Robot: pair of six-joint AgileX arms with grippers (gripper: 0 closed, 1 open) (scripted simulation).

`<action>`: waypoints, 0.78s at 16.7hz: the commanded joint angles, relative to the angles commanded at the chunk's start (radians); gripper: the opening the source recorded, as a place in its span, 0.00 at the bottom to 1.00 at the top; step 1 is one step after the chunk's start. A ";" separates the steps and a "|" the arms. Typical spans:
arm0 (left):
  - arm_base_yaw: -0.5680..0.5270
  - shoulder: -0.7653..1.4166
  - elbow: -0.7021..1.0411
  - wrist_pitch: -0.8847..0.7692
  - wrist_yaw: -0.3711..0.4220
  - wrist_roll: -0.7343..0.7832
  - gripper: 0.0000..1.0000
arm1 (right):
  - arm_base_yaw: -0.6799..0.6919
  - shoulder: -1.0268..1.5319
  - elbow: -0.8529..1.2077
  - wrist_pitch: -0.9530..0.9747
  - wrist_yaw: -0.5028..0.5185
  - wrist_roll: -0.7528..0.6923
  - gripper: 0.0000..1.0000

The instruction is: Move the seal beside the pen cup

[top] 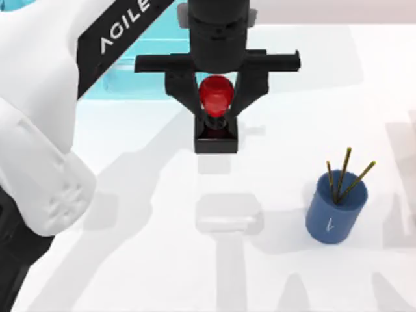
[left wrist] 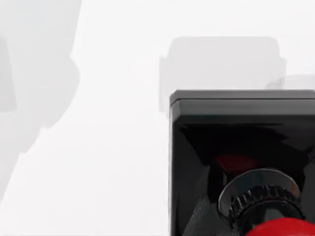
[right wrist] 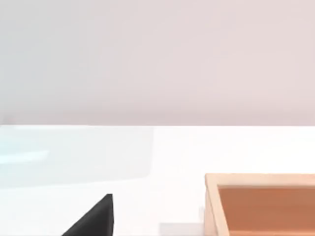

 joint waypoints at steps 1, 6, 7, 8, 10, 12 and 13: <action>-0.047 0.042 0.074 -0.025 0.000 -0.047 0.00 | 0.000 0.000 0.000 0.000 0.000 0.000 1.00; -0.204 0.173 0.288 -0.104 -0.006 -0.204 0.00 | 0.000 0.000 0.000 0.000 0.000 0.000 1.00; -0.214 0.181 0.299 -0.109 -0.006 -0.214 0.00 | 0.000 0.000 0.000 0.000 0.000 0.000 1.00; -0.216 0.183 0.301 -0.110 -0.007 -0.215 0.00 | 0.000 0.000 0.000 0.000 0.000 0.000 1.00; -0.216 0.183 0.301 -0.110 -0.007 -0.215 0.00 | 0.000 0.000 0.000 0.000 0.000 0.000 1.00; -0.206 0.309 0.565 -0.017 -0.015 -0.213 0.00 | 0.000 0.000 0.000 0.000 0.000 0.000 1.00; -0.205 0.301 0.552 -0.015 -0.015 -0.213 0.00 | 0.000 0.000 0.000 0.000 0.000 0.000 1.00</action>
